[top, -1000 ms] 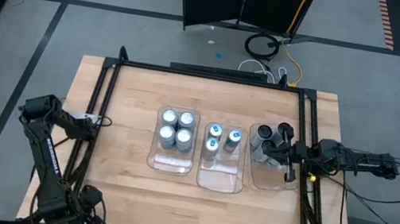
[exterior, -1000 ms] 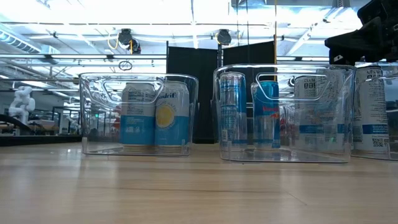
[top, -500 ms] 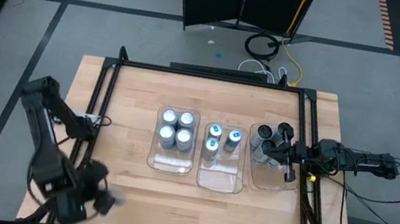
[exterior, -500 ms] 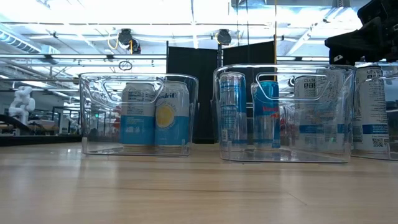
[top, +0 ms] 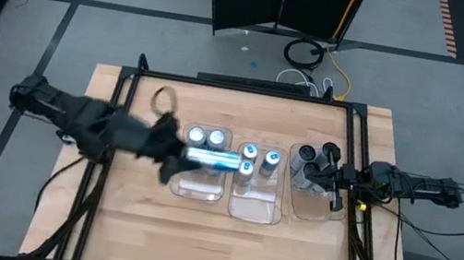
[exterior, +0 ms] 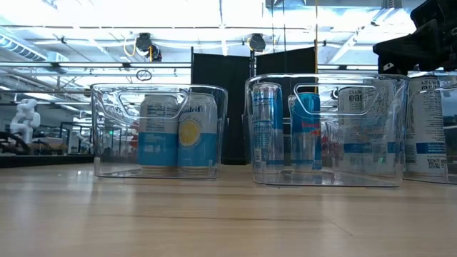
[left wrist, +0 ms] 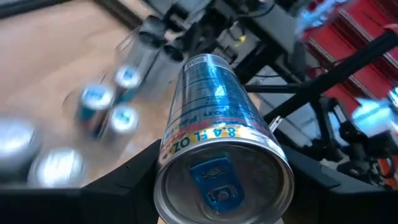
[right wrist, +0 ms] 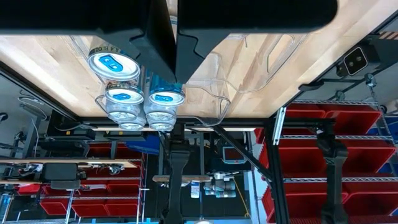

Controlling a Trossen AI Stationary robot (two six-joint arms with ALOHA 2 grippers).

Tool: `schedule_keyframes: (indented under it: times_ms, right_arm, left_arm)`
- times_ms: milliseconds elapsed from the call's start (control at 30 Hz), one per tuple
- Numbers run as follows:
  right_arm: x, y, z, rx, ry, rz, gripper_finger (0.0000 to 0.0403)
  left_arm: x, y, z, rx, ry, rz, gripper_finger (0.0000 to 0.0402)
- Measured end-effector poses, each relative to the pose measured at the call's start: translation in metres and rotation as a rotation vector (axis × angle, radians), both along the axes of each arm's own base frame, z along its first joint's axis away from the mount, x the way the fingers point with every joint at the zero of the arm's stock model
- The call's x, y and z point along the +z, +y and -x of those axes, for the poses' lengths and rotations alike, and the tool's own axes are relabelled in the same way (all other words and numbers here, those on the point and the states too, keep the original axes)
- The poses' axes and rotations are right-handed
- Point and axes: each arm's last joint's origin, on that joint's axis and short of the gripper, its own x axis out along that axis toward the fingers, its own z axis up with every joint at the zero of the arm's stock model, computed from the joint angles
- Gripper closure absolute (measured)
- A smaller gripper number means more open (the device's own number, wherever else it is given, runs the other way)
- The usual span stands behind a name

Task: Sort soda cans
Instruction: Put the blue soda can into the middle transparent bin

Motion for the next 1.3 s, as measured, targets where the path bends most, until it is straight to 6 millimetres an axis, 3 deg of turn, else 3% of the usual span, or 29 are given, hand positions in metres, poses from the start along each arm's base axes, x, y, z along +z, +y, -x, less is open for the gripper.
schedule_keyframes:
  times_ms: [133,267,633,900,1100,1300]
  right_arm:
    - [0.000,0.000,0.000,0.000,0.000,0.000,0.0403]
    - [0.000,0.000,0.000,0.000,-0.001,0.000,0.0403]
    - [0.000,0.000,0.000,0.000,-0.001,0.000,0.0403]
    - [0.000,0.000,0.000,0.000,0.000,0.000,0.0403]
    - [0.000,0.000,0.000,0.000,0.000,0.000,0.0403]
    - [0.000,0.000,0.000,-0.001,0.000,0.000,0.0403]
  left_arm:
    - [-0.001,0.034,-0.039,-0.094,0.057,-0.041,0.0161]
    - [-0.008,0.053,-0.082,-0.210,0.110,-0.072,0.0161]
    - [-0.005,0.060,-0.170,-0.362,0.274,-0.246,0.0161]
    - [-0.041,0.049,-0.210,-0.413,0.405,-0.271,0.0161]
    - [-0.071,0.042,-0.225,-0.415,0.483,-0.282,0.0161]
    - [-0.088,0.047,-0.234,-0.364,0.539,-0.308,0.0161]
